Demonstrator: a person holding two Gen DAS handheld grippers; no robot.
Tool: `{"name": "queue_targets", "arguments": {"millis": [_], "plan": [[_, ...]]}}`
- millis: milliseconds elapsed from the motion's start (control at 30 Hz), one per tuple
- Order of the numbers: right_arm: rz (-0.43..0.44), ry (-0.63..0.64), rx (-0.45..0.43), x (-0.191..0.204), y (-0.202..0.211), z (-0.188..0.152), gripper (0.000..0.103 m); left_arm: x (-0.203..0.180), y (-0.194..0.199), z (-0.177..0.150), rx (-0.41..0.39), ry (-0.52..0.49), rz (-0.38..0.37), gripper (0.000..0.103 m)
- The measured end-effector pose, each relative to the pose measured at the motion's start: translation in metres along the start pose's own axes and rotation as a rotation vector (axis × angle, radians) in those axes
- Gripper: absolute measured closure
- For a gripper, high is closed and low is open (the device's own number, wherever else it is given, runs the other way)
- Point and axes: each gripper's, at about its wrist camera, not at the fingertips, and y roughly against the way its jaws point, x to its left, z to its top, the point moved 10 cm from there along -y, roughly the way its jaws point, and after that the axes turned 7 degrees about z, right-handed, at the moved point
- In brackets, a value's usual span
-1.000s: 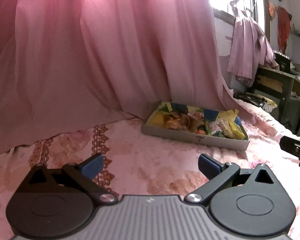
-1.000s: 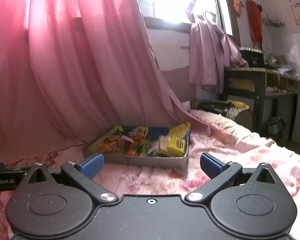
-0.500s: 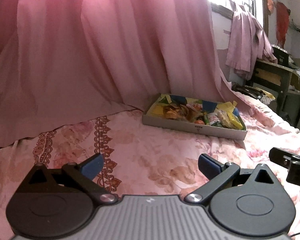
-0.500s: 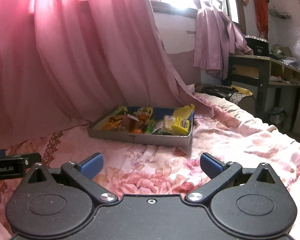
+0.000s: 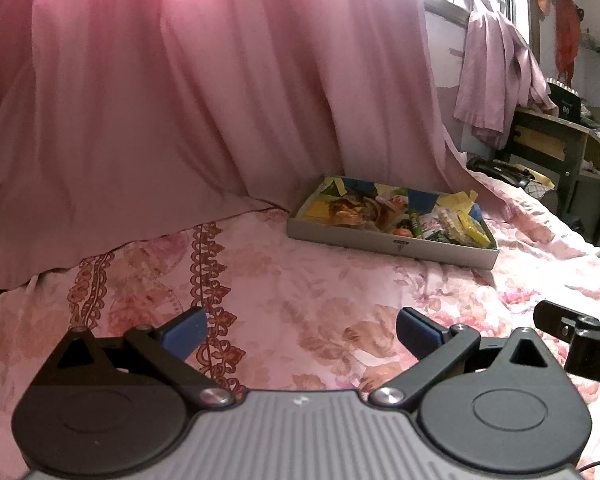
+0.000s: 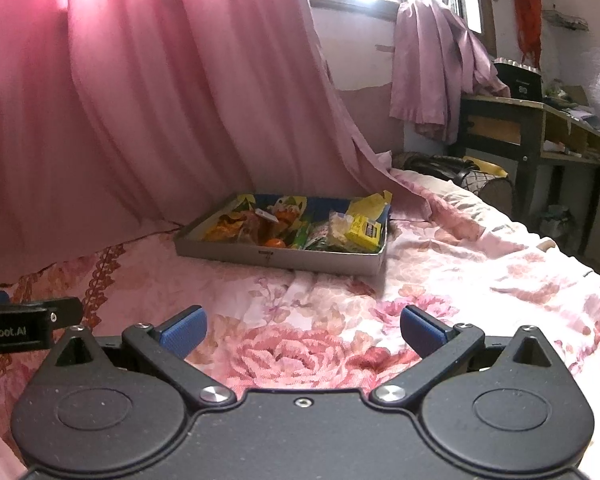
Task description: Organize snacks
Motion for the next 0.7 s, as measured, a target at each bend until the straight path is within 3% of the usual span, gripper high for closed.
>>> {"name": "queue_targets", "arguments": {"millis": [700], "plan": [[0.003, 0.002, 0.024, 0.0023, -0.0035, -0.0044, 0.001, 0.0009, -0.0035, -0.0034, 0.025, -0.004, 0.011, 0.000]]}}
